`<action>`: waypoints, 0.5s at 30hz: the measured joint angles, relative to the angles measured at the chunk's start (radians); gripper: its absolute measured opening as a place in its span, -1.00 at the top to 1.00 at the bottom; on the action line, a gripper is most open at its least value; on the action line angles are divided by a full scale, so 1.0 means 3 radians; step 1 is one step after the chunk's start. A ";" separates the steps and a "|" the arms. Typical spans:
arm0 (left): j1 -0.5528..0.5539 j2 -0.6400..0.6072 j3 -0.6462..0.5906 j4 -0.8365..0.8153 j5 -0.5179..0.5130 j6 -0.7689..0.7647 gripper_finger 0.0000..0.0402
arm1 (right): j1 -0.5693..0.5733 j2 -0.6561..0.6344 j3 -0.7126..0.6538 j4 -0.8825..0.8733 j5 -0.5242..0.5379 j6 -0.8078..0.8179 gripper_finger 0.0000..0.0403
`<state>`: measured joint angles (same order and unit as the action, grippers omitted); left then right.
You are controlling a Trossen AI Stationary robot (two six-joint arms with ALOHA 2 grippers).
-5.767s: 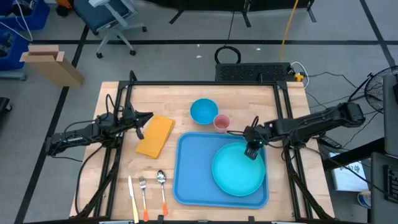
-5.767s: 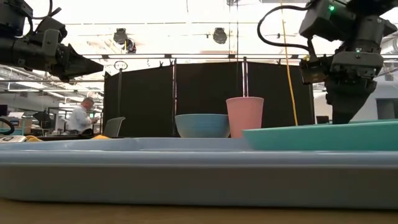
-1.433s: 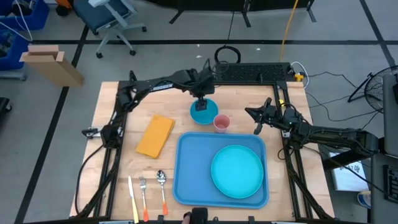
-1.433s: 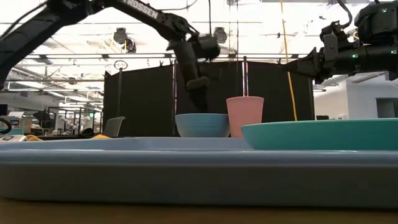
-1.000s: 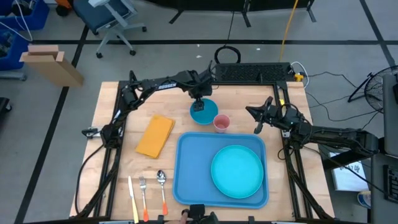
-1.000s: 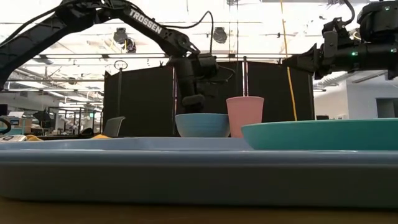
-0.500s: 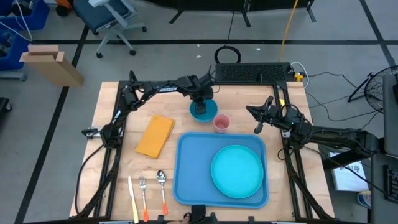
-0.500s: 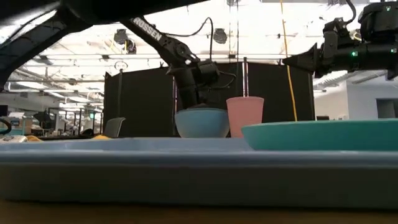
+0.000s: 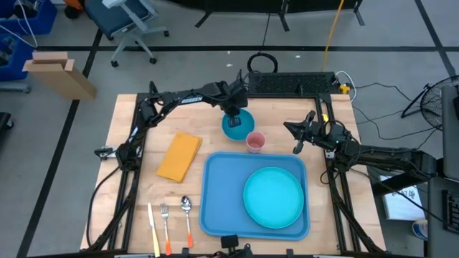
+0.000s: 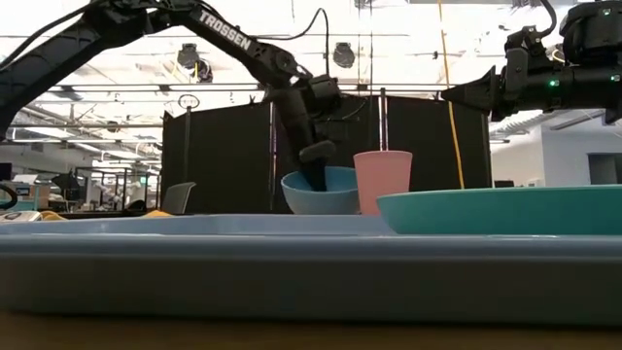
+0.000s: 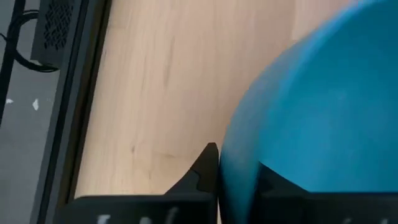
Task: Set up tray
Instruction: Put the blue bowl on the light blue plate
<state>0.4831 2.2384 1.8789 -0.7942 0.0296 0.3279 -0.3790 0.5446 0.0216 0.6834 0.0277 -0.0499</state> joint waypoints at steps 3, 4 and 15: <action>0.0017 0.0001 0.0224 -0.0416 -0.0050 -0.0019 0.94 | 0.0000 -0.0001 0.0000 0.0001 -0.0006 0.0008 1.00; 0.0040 -0.0003 0.0304 -0.0548 -0.0058 -0.0024 0.94 | 0.0000 -0.0001 0.0000 0.0001 -0.0008 0.0012 1.00; 0.0082 -0.0352 0.0923 -0.1452 0.0156 0.0227 0.94 | 0.0000 -0.0001 0.0001 -0.0046 -0.0015 -0.0085 1.00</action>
<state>0.5077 2.1329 2.1559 -1.2299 0.0764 0.3961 -0.3790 0.5442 0.0217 0.6697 0.0231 -0.0756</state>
